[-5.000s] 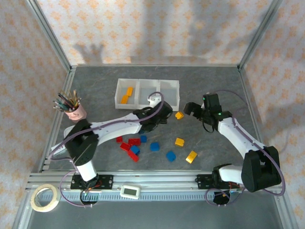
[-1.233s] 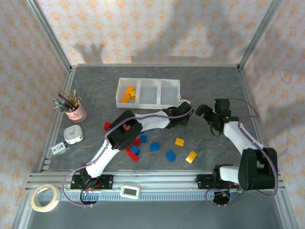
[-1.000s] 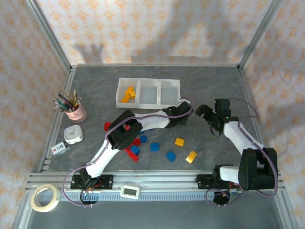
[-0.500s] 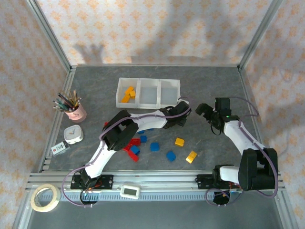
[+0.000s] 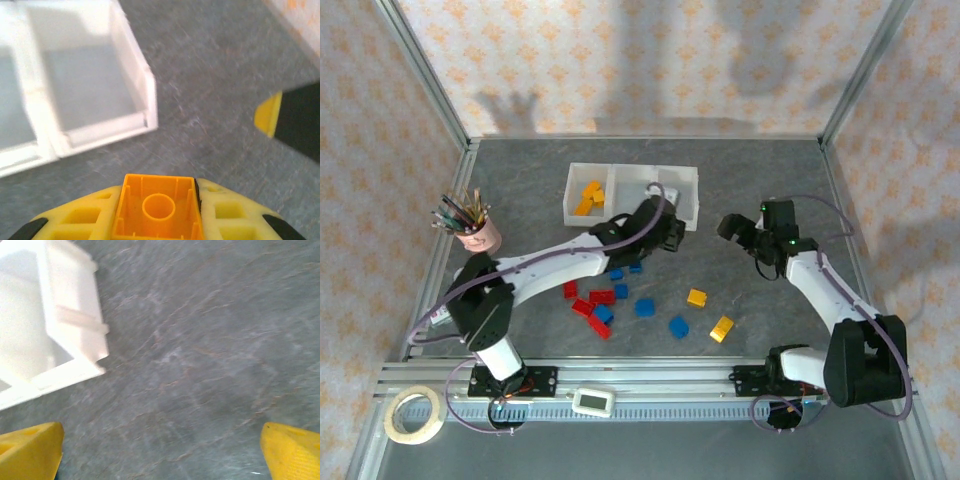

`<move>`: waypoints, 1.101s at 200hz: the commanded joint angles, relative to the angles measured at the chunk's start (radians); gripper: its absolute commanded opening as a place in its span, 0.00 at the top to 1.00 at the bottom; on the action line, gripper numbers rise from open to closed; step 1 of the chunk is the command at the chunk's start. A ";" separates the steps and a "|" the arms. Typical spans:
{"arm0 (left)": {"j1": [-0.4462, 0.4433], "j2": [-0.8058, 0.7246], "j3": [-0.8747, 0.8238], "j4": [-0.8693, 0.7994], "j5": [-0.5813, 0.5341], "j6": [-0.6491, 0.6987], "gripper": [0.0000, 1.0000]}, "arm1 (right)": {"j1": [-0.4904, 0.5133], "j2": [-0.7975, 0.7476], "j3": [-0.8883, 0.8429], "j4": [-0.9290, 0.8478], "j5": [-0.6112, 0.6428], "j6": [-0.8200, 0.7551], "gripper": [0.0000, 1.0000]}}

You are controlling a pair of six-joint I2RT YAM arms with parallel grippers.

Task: Sort the legos into containers by color
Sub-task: Place the lego in the container.

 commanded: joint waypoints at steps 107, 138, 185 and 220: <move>0.423 0.175 0.154 -0.127 -0.169 -0.006 0.88 | 0.265 0.160 0.106 0.093 0.079 0.032 0.00; 0.453 0.308 0.257 -0.196 -0.242 -0.026 0.86 | 0.264 0.159 0.108 0.088 0.091 0.027 0.00; 0.474 0.374 0.301 -0.185 -0.235 -0.046 0.68 | 0.265 0.168 0.121 0.071 0.101 0.014 0.00; 0.473 0.348 0.312 -0.198 -0.237 -0.037 0.51 | 0.265 0.159 0.136 0.054 0.109 0.005 0.00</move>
